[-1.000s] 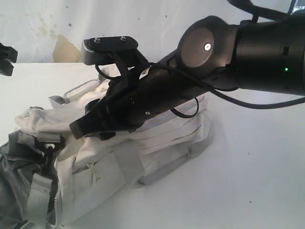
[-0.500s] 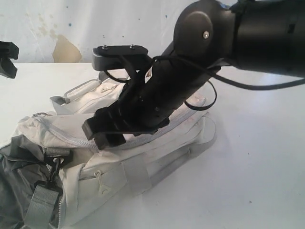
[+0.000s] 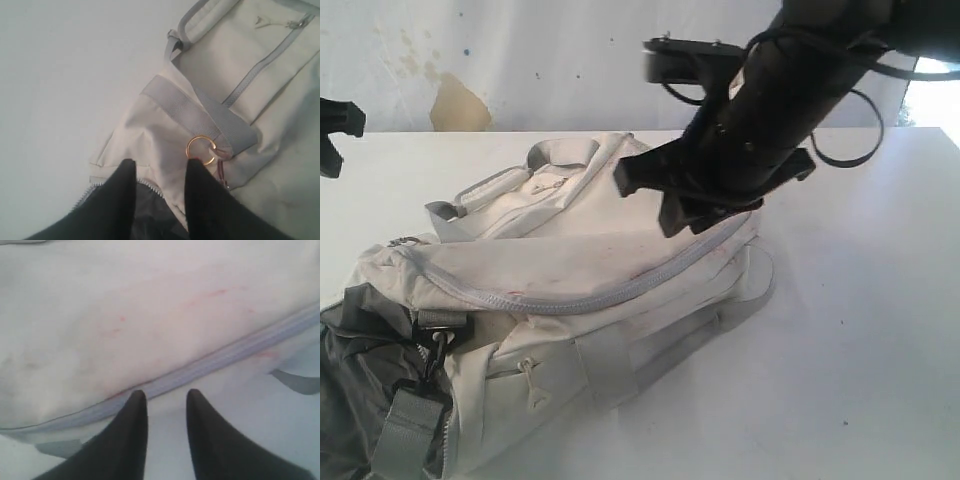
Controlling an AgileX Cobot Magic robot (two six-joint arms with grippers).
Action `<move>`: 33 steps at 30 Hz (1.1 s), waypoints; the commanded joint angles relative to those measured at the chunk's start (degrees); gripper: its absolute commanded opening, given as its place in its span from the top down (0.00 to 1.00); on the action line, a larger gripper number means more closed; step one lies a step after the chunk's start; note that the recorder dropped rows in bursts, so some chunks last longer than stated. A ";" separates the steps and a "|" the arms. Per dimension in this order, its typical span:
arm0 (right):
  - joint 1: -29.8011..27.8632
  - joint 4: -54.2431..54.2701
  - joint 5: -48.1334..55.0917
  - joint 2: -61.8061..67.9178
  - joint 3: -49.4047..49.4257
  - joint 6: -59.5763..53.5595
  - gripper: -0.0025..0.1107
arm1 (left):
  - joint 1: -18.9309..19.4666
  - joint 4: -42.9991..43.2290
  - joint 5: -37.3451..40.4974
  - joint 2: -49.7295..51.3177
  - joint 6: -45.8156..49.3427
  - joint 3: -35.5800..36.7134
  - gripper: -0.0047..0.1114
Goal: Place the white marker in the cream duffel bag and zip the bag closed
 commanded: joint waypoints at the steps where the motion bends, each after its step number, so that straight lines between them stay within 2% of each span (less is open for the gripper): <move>1: -8.65 -0.83 3.99 -0.52 -0.40 -3.35 0.85 | 0.36 0.99 0.92 1.71 -0.71 -0.37 0.81; 5: -15.92 -0.83 5.45 -0.52 -0.30 -5.15 0.97 | 2.41 0.72 0.40 1.97 -0.71 -0.37 0.92; 7: -19.96 -0.83 4.89 -0.24 -0.20 -5.51 0.98 | 4.13 0.55 0.53 1.97 -0.71 -0.37 0.96; 9: -23.67 -0.98 4.50 0.44 -0.20 -5.56 0.98 | 5.77 0.55 0.62 2.00 -0.40 -0.37 0.96; 15: -31.01 -4.87 4.29 2.56 -0.20 -8.43 0.98 | 6.71 0.79 0.52 2.00 2.75 -0.37 0.96; 25: -35.38 -9.13 -0.24 2.61 1.19 -7.73 0.98 | 6.71 1.45 -0.25 2.00 2.77 -0.37 0.96; 33: -35.59 -10.30 -1.78 2.22 4.33 -9.24 0.98 | 6.71 2.52 -0.92 1.89 3.69 -0.37 0.96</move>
